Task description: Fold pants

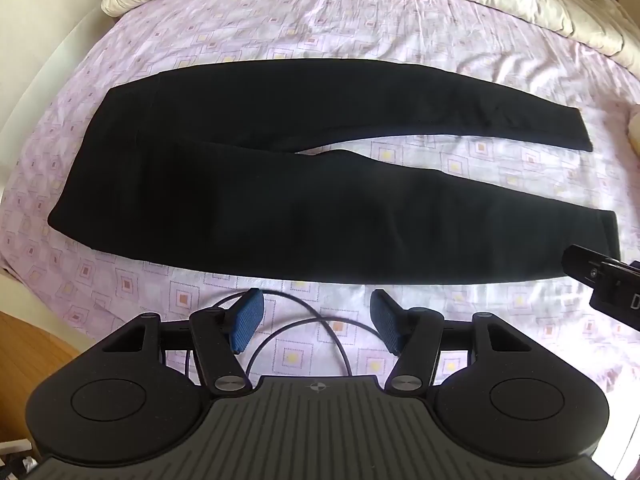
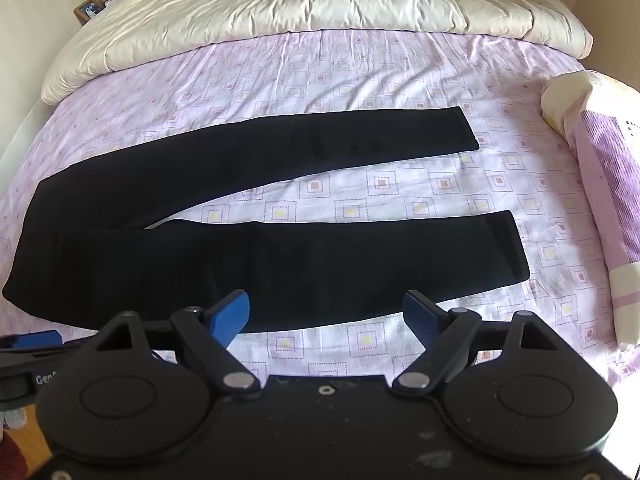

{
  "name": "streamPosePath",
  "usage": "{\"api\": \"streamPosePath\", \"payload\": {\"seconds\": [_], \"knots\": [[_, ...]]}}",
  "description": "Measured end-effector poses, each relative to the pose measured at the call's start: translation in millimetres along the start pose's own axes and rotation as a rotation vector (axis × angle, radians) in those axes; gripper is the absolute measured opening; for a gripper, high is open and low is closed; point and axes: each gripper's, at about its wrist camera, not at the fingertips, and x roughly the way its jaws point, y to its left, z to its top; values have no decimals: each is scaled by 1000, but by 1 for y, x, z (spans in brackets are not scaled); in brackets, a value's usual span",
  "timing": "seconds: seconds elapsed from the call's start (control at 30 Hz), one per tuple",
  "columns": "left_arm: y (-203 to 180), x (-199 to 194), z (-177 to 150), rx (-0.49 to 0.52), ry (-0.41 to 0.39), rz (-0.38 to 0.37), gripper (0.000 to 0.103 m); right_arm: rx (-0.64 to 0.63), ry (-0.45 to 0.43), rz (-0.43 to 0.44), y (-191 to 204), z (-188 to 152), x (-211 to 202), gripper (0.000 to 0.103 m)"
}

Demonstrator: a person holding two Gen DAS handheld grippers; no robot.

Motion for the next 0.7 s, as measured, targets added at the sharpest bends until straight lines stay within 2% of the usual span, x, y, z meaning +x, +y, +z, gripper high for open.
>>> {"api": "streamPosePath", "payload": {"seconds": [0.7], "knots": [[0, 2, -3, -4, 8, 3, 58, -33, 6, 10, 4, -4, 0, 88]]}}
